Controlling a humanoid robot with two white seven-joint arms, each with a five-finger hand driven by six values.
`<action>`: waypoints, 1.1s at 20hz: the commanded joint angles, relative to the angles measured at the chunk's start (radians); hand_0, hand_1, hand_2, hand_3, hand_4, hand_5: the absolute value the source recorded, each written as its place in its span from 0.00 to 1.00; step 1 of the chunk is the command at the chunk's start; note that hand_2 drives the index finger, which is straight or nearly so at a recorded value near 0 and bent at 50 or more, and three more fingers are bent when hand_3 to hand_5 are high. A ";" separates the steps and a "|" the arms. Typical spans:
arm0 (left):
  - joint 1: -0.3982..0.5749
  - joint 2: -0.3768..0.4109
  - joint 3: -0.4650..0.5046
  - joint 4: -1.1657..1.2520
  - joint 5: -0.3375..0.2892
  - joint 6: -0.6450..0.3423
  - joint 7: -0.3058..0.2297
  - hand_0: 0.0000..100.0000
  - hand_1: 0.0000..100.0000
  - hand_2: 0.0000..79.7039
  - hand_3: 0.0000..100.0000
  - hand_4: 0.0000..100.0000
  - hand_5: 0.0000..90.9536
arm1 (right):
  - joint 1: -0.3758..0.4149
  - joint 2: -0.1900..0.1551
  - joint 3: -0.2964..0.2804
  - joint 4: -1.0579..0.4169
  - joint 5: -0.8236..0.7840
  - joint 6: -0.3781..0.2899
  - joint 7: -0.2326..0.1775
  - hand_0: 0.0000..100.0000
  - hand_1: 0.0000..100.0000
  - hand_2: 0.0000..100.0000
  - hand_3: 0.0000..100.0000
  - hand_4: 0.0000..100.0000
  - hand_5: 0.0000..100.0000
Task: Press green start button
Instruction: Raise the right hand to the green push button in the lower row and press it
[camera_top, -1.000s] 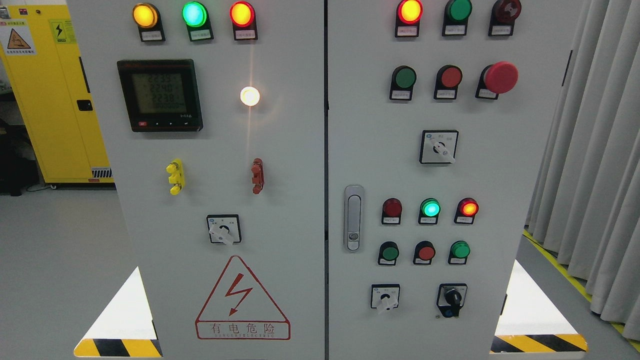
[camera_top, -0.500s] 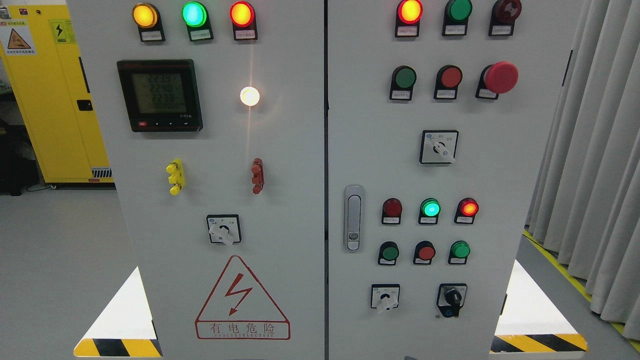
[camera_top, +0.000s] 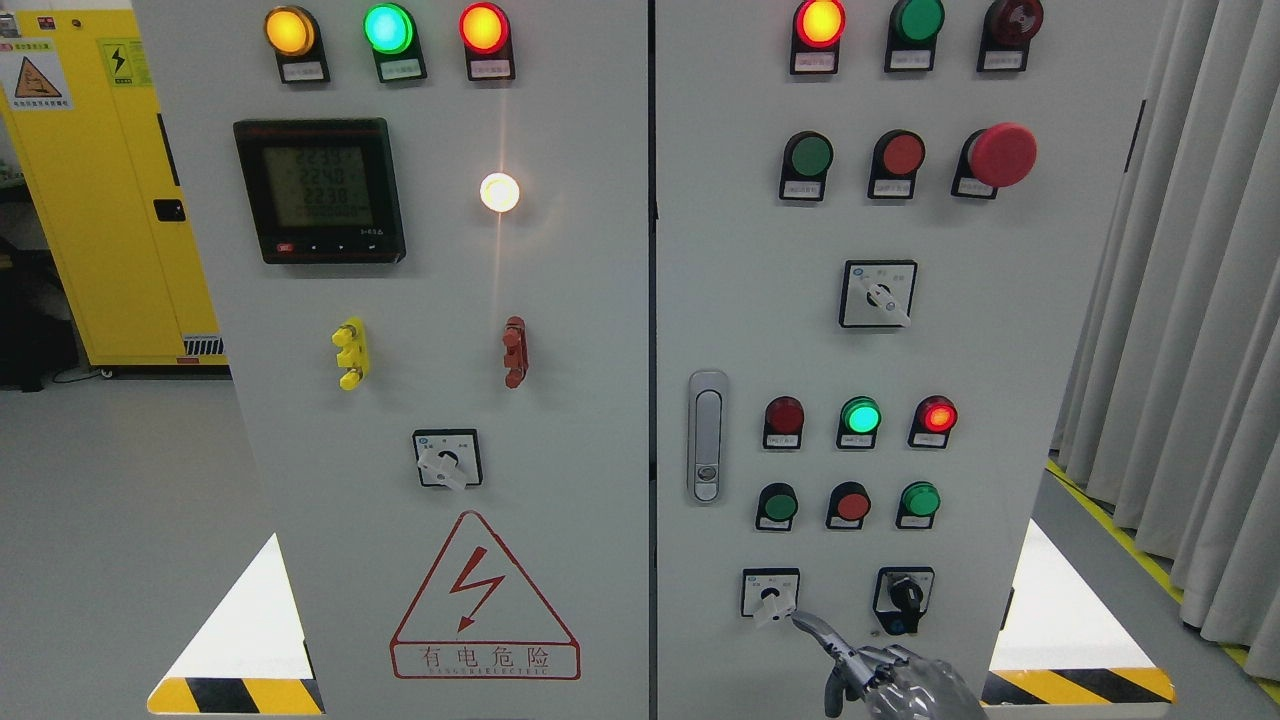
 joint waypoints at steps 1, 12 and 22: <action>-0.029 -0.004 -0.001 -0.026 0.000 0.000 0.000 0.12 0.56 0.00 0.00 0.00 0.00 | -0.091 -0.001 0.023 0.017 0.050 0.002 0.011 0.31 0.59 0.00 0.71 0.72 0.62; -0.029 -0.004 -0.001 -0.026 0.000 0.000 0.000 0.12 0.56 0.00 0.00 0.00 0.00 | -0.157 0.002 0.025 0.107 0.053 0.009 0.011 0.31 0.59 0.00 0.71 0.72 0.63; -0.029 -0.004 -0.001 -0.026 0.000 0.000 0.000 0.12 0.56 0.00 0.00 0.00 0.00 | -0.178 0.002 0.034 0.156 0.053 0.030 0.032 0.31 0.59 0.00 0.71 0.72 0.63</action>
